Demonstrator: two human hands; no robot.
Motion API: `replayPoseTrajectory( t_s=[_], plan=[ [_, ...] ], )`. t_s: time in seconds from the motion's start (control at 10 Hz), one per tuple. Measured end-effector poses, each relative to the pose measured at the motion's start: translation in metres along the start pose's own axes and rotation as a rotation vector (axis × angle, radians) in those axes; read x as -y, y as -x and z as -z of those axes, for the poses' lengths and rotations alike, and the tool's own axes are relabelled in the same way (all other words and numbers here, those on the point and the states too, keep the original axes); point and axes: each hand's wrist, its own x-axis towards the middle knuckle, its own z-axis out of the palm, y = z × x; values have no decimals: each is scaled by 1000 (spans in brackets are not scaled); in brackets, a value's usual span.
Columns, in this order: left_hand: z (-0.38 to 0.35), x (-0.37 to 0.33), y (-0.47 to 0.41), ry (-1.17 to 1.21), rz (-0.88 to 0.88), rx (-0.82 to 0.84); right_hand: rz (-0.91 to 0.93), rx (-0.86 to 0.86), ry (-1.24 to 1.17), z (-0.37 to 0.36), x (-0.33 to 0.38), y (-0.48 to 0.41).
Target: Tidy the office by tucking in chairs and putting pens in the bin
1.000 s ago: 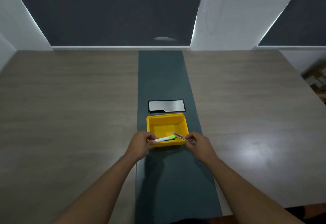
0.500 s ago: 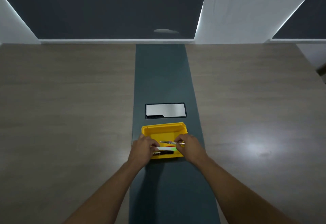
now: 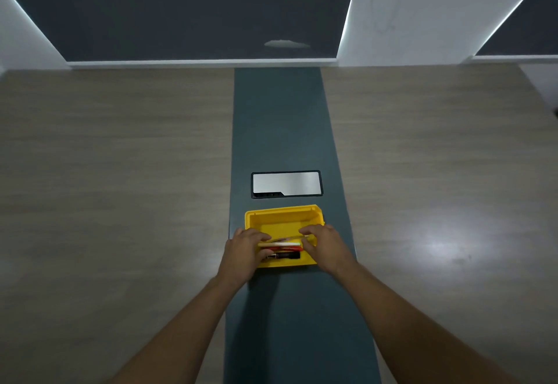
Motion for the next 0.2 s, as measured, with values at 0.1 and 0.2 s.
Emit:
replayPoseTrajectory(
  t_s=[0.1, 0.2],
  plan=[
    [7, 0, 16, 20, -29, -38, -9, -20, -7, 0, 5, 14],
    [9, 3, 31, 81, -40, -64, -21, -56, -28, -2, 9, 26]
  ],
)
